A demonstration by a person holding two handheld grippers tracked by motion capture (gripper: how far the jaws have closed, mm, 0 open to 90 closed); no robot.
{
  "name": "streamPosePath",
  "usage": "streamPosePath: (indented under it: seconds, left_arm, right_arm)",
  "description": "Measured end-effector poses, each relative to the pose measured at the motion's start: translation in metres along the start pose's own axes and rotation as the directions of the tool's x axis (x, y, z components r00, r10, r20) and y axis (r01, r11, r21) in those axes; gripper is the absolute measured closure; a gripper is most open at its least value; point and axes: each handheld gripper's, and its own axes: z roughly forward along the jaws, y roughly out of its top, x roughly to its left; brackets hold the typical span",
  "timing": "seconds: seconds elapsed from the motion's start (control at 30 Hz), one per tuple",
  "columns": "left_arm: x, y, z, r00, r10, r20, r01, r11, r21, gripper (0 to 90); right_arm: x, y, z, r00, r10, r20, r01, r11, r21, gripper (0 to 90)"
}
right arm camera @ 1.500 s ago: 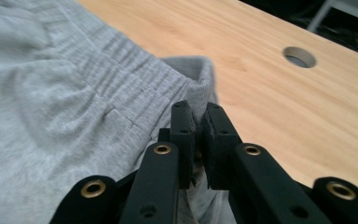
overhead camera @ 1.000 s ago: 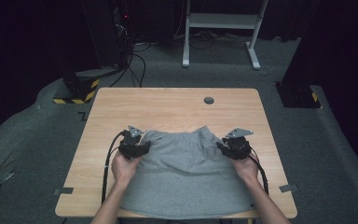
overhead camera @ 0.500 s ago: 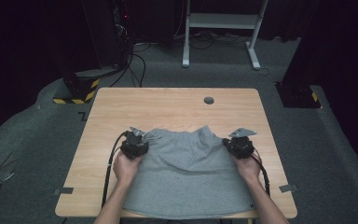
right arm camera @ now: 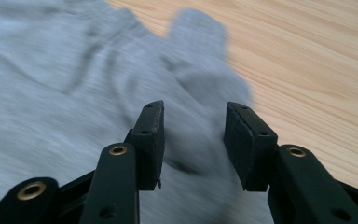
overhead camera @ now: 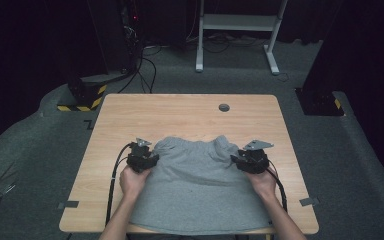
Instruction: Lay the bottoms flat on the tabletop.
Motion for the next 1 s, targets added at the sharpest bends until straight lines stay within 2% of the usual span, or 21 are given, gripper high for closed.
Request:
streamPosePath:
  seconds: [0.03, 0.07, 0.1, 0.13, 0.2, 0.27, 0.3, 0.37, 0.4, 0.47, 0.53, 0.57, 0.67, 0.73, 0.8, 0.83, 0.9, 1.0]
  left_arm:
    - [0.000, 0.000, 0.001, 0.9999, 0.005, 0.009, -0.005, 1.0000, 0.002, 75.8]
    - [0.000, 0.001, 0.001, 0.9998, -0.002, 0.019, 0.002, 1.0000, 0.002, 80.6]
    - [0.000, 0.003, 0.001, 0.9998, 0.003, 0.019, -0.003, 0.9999, 0.015, 82.9]
    - [0.000, 0.005, 0.001, 0.9999, 0.008, 0.012, -0.008, 0.9998, 0.017, 83.9]
    - [0.000, 0.010, -0.003, 0.9996, 0.013, -0.023, -0.014, 0.9995, -0.027, 84.8]
    - [0.004, 0.015, -0.009, 0.9991, -0.014, -0.039, 0.010, 0.9958, -0.091, 84.9]
    - [0.006, 0.018, -0.010, 0.9983, -0.022, -0.053, 0.017, 0.9944, -0.104, 84.7]
    - [0.009, 0.022, -0.007, 0.9961, -0.040, -0.079, 0.032, 0.9946, -0.098, 82.2]
    - [0.009, 0.023, -0.006, 0.9949, -0.048, -0.089, 0.039, 0.9950, -0.092, 77.1]
    - [0.006, 0.021, -0.006, 0.9952, -0.038, -0.090, 0.031, 0.9959, -0.085, 64.1]
    - [0.000, 0.015, -0.013, 0.9959, -0.006, -0.090, -0.002, 0.9958, -0.092, 55.3]
    - [-0.004, 0.012, -0.017, 0.9961, 0.003, -0.089, -0.012, 0.9947, -0.102, 52.8]
    - [-0.013, 0.000, -0.029, 0.9972, 0.035, -0.067, -0.041, 0.9944, -0.097, 48.8]
    - [-0.018, -0.007, -0.035, 0.9972, 0.050, -0.056, -0.056, 0.9936, -0.099, 47.5]
    - [-0.024, -0.015, -0.037, 0.9974, 0.063, -0.036, -0.066, 0.9929, -0.099, 47.2]
    - [-0.026, -0.017, -0.037, 0.9969, 0.072, -0.030, -0.075, 0.9932, -0.089, 47.0]
    - [-0.032, -0.021, -0.034, 0.9953, 0.093, -0.025, -0.095, 0.9924, -0.079, 46.8]
    - [-0.038, -0.022, -0.030, 0.9946, 0.104, -0.003, -0.104, 0.9922, -0.069, 46.7]
  right_arm:
    - [0.005, 0.002, 0.004, 0.9998, -0.012, -0.013, 0.012, 1.000, 0.015, 60.7]
    - [0.009, 0.003, 0.010, 0.9991, -0.041, -0.012, 0.041, 0.998, 0.037, 66.9]
    - [0.012, 0.004, 0.016, 0.9979, -0.064, -0.009, 0.065, 0.996, 0.065, 74.8]
    - [0.013, 0.005, 0.023, 0.9978, -0.064, -0.019, 0.066, 0.993, 0.099, 83.1]
    - [0.011, 0.008, 0.030, 0.9977, -0.065, -0.019, 0.067, 0.992, 0.103, 85.4]
    - [0.009, 0.014, 0.029, 0.9971, -0.070, 0.029, 0.067, 0.994, 0.086, 85.5]
    - [0.006, 0.019, 0.028, 0.9961, -0.064, 0.061, 0.059, 0.996, 0.072, 85.4]
    - [-0.004, 0.027, 0.027, 0.9910, -0.032, 0.130, 0.027, 0.999, 0.042, 84.6]
    - [-0.009, 0.030, 0.028, 0.9902, -0.003, 0.139, -0.002, 0.999, 0.035, 83.4]
    - [-0.014, 0.033, 0.034, 0.9937, 0.033, 0.107, -0.041, 0.997, 0.068, 73.3]
    - [-0.008, 0.032, 0.033, 0.9954, 0.028, 0.092, -0.036, 0.996, 0.086, 65.1]
    - [-0.003, 0.030, 0.029, 0.9966, 0.020, 0.079, -0.026, 0.997, 0.072, 63.6]
    - [0.014, 0.021, 0.014, 0.9993, -0.013, 0.034, 0.012, 1.000, 0.024, 61.0]
    - [0.028, 0.014, 0.006, 0.9991, -0.041, 0.007, 0.041, 0.999, 0.016, 60.8]
    - [0.040, 0.006, 0.000, 0.9980, -0.037, -0.052, 0.037, 0.999, -0.008, 62.1]
    - [0.048, 0.002, -0.002, 0.9950, -0.039, -0.092, 0.038, 0.999, -0.011, 62.6]
    - [0.066, -0.004, -0.001, 0.9873, -0.091, -0.130, 0.091, 0.996, -0.002, 63.2]
    - [0.088, -0.008, 0.009, 0.9670, -0.151, -0.205, 0.156, 0.988, 0.007, 60.8]
